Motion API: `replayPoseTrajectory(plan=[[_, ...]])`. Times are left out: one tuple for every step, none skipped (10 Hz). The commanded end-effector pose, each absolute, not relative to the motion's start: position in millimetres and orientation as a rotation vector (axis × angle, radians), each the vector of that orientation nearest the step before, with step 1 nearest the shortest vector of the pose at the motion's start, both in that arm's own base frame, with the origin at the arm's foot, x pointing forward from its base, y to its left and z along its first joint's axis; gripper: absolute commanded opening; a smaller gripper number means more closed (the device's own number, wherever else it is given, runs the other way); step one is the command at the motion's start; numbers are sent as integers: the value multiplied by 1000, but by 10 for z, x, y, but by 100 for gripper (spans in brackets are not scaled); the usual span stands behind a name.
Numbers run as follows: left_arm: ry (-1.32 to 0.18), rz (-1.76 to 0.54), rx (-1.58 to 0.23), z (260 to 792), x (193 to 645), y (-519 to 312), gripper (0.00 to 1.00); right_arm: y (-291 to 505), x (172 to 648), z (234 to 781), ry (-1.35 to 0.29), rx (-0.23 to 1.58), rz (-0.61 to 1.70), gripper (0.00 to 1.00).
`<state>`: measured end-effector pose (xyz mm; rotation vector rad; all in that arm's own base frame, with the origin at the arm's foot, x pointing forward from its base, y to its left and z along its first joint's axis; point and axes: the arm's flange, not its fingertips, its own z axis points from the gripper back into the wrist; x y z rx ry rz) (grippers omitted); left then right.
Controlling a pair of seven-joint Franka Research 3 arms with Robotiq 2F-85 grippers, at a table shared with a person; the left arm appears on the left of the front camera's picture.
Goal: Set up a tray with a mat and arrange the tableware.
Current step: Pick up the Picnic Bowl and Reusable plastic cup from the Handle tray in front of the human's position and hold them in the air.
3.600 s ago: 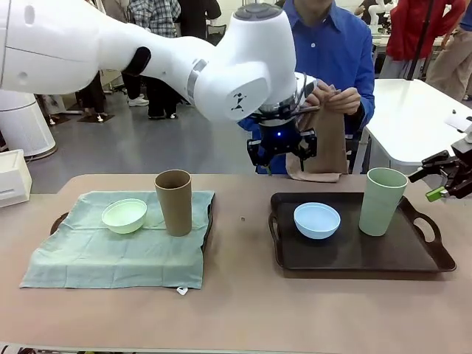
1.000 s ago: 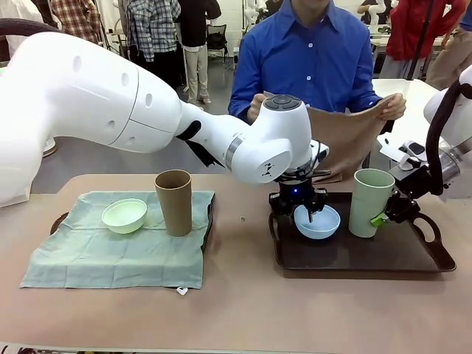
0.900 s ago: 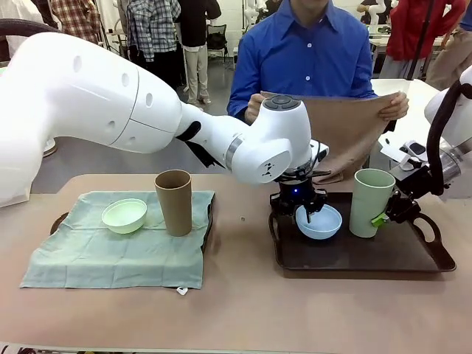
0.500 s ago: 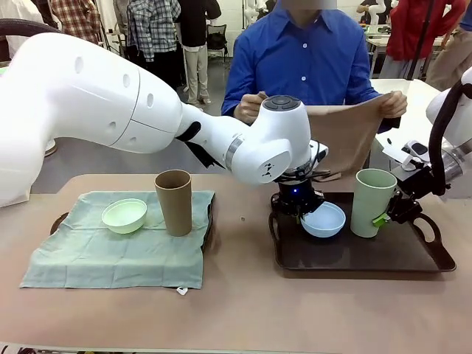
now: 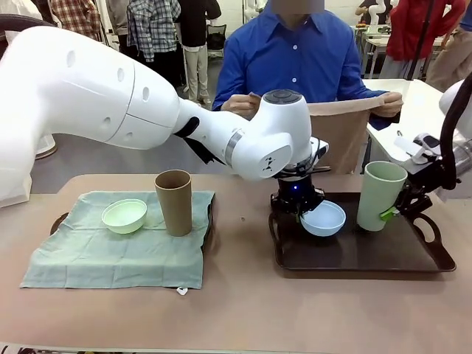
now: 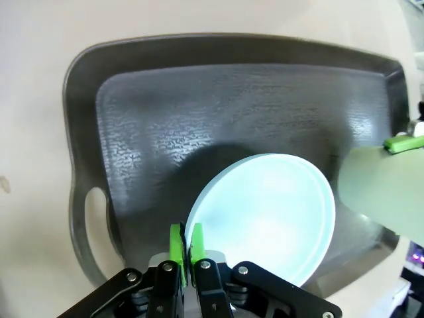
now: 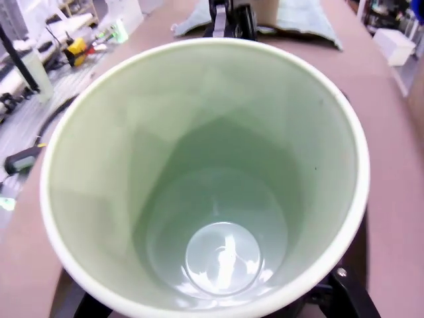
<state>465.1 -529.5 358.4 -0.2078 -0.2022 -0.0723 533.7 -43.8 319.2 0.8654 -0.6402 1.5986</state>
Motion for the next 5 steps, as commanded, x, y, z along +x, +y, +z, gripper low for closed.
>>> replayPoseTrajectory(plan=[[-197,-73,-206,3896,4468,-5281,0,-544,5099,3521,-718,862,1628,0],[-209,-75,-211,4111,4418,-5315,0,-581,4999,3709,-727,855,1636,0],[-227,-78,-199,4338,4353,-5347,0,-620,4895,3898,-737,842,1636,0],[-259,-74,-201,4586,4254,-5373,0,-647,4748,4125,-740,827,1645,0],[-293,-88,-203,4831,4170,-5414,0,-649,4624,4312,-748,797,1662,0]])
